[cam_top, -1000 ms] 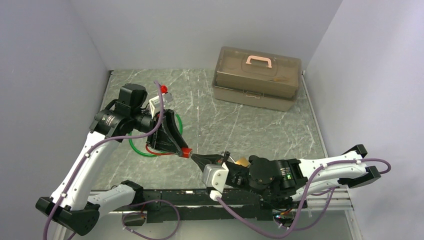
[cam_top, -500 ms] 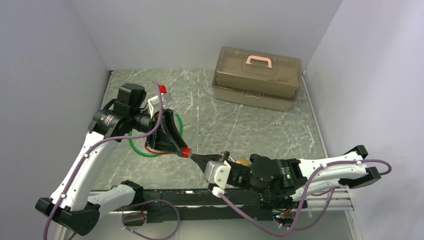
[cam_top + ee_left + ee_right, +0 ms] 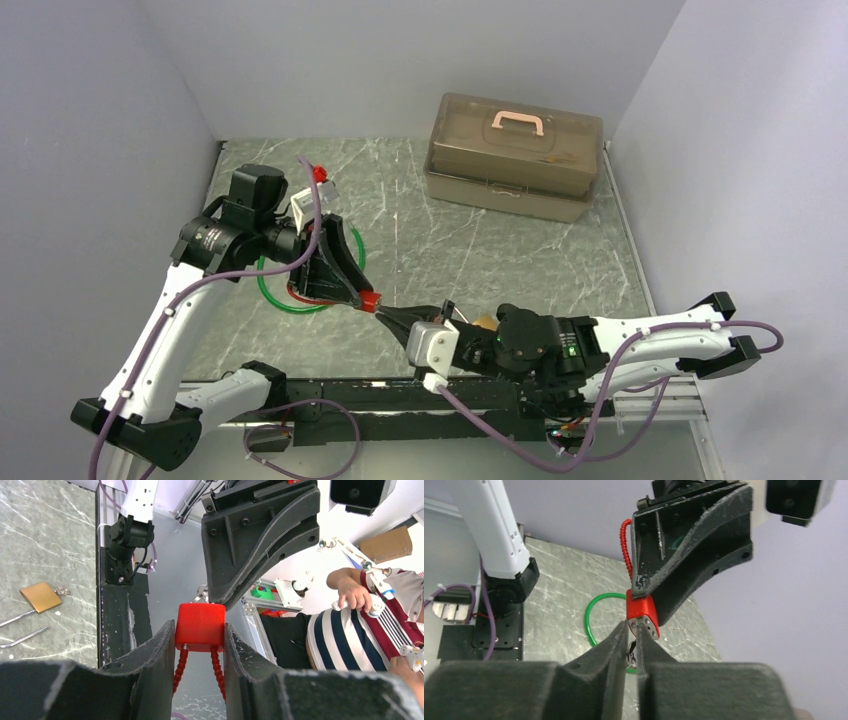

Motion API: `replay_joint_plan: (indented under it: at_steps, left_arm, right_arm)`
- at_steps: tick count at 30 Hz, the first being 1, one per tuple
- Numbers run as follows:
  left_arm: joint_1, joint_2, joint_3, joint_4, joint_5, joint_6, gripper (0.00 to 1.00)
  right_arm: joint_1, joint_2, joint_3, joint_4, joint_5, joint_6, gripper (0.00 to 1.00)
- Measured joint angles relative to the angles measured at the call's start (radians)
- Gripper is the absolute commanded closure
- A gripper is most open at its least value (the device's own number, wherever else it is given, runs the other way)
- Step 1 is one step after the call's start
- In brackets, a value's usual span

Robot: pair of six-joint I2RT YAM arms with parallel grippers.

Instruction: Unlock with the key

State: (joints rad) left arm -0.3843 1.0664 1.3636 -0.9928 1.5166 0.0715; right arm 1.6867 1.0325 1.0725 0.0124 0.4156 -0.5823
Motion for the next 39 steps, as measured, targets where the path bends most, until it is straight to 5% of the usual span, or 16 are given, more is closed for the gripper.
replay_joint_plan:
  at_steps: [7,23,27,31,35,39]
  left_arm:
    - [-0.003,0.002,0.0,0.014,0.005,0.002,1.0]
    - [0.017,-0.001,-0.053,0.129,0.015,-0.057,1.0]
    - [0.098,-0.035,-0.274,0.435,0.026,-0.282,1.0]
    - [0.182,-0.014,-0.536,0.983,0.029,-0.678,1.0]
    - [0.204,0.065,-0.622,1.33,0.031,-0.894,1.0]
    - [0.206,0.181,-0.719,1.872,0.042,-1.21,1.0]
  right_arm:
    - [-0.005,0.0,0.037,-0.099,-0.069,-0.031,0.39]
    - [-0.052,-0.01,0.087,-0.186,-0.054,-0.068,0.37]
    - [-0.155,-0.059,0.018,-0.192,-0.054,0.058,0.29]
    - [-0.22,-0.084,-0.083,-0.235,-0.058,0.254,0.26]
    - [-0.239,-0.072,-0.244,-0.257,-0.113,0.46,0.26]
    - [-0.248,-0.037,-0.409,-0.237,-0.193,0.609,0.25]
